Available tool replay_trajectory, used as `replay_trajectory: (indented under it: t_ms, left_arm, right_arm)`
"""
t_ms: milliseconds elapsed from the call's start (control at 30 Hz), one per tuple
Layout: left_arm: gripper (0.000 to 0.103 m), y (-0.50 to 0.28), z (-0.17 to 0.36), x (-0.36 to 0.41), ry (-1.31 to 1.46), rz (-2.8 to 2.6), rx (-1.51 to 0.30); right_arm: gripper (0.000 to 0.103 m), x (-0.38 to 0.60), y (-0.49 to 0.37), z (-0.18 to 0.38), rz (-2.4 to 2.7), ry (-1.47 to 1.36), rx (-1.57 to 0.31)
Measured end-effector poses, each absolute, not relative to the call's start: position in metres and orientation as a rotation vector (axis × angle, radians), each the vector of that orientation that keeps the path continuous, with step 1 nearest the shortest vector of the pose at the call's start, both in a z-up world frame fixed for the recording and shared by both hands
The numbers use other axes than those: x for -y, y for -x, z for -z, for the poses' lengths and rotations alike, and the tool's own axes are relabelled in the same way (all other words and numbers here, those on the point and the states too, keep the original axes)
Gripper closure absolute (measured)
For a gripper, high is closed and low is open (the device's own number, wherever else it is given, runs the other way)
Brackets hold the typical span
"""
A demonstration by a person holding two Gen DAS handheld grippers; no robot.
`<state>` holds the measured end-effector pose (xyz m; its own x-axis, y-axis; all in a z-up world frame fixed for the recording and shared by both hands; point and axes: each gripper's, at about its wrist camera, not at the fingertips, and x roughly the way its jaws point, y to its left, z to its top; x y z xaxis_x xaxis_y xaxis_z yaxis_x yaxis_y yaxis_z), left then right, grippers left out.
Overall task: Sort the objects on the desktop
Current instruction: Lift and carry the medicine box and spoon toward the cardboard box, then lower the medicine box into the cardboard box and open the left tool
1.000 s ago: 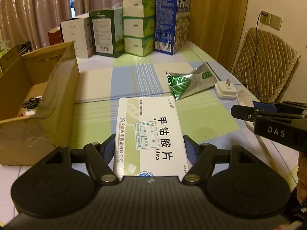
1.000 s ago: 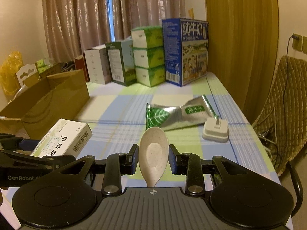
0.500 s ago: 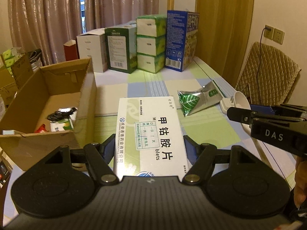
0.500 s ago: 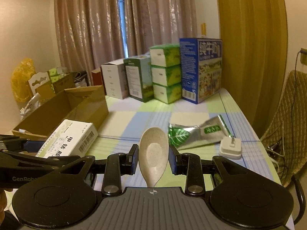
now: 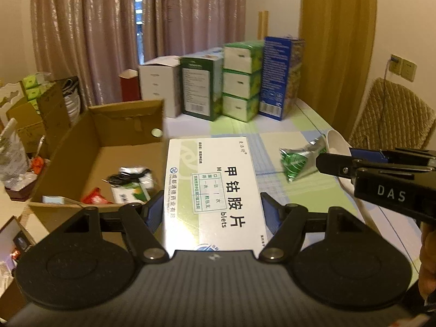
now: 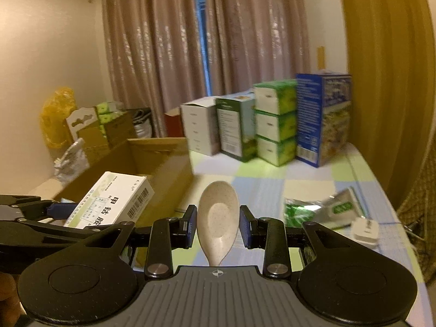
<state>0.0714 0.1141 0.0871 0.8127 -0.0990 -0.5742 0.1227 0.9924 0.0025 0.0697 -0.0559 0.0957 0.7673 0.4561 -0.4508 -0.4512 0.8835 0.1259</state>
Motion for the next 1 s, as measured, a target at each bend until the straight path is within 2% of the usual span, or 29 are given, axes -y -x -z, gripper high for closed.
replay_trajectory:
  t_ms: [433,1000]
  left_arm:
    - [0.035,-0.097,-0.113,-0.205,-0.019,0.028,-0.596]
    - [0.035,-0.161,-0.104,-0.280,-0.021,-0.014,-0.614]
  right_arm:
    - [0.073,-0.042,-0.116,-0.120,-0.644,-0.073,-0.508]
    - [0.073,-0.120,-0.193,-0.119,-0.704,-0.154,-0.558]
